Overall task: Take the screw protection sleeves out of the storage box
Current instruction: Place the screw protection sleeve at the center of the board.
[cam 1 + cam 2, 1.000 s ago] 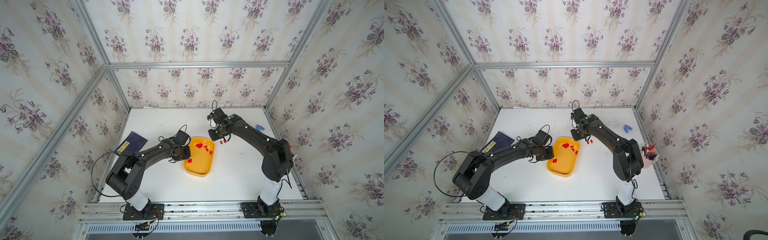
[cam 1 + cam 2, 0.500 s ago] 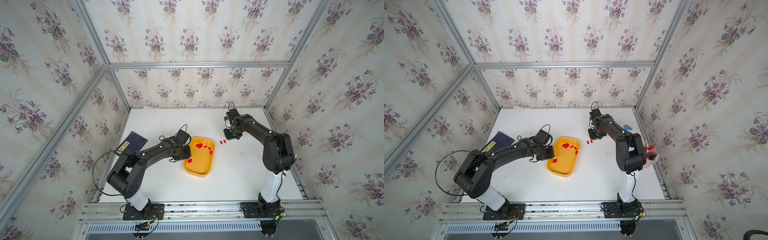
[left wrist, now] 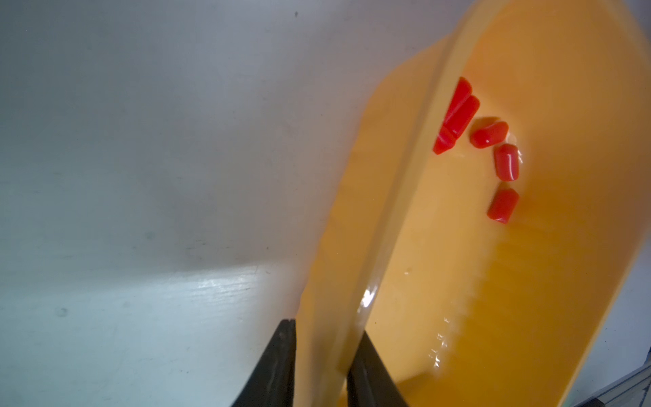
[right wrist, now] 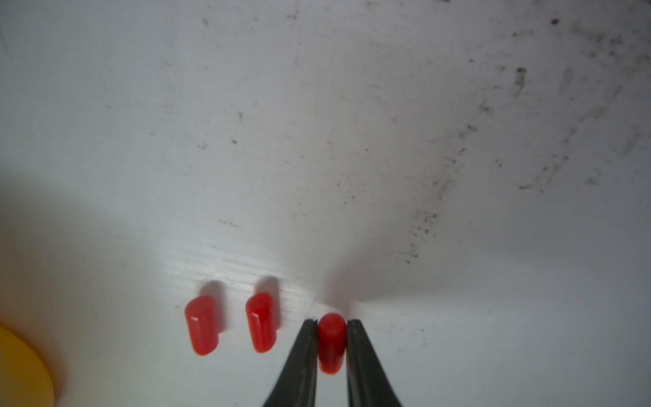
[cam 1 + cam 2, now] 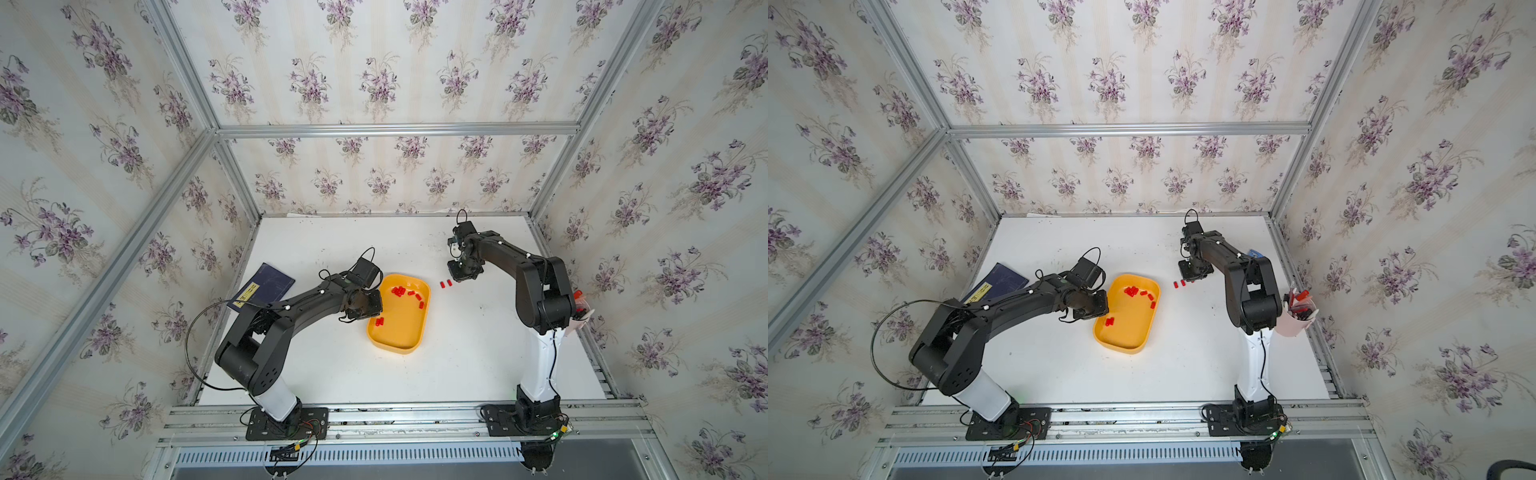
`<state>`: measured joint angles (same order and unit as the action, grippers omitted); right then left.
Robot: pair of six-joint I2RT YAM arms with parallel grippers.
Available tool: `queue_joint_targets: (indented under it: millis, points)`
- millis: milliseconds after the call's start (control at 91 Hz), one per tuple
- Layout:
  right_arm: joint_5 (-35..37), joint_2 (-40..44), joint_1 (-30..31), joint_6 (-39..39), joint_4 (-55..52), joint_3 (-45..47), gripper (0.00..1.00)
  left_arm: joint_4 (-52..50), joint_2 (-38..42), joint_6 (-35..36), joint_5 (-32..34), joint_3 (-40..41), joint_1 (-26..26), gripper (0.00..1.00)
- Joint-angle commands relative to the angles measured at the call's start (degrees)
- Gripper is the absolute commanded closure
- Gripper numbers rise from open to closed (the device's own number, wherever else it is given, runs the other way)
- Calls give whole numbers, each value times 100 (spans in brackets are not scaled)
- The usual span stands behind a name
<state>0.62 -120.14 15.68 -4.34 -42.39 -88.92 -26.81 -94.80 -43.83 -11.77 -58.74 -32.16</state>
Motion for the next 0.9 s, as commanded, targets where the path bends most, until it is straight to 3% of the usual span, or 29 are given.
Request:
queue_joint_targets:
  millis: [0, 407, 890]
  points:
    - [-2, -80, -12, -65, 94, -50, 80, -78, -29, 84, 61, -47, 9, 70]
    - [-47, -218, -30, -85, 147, -39, 76, -70, -64, 108, 61, -50, 8, 70]
    - [30, 367, -57, 49, 74, -58, 62, 11, -81, 67, 31, 0, 8, 70]
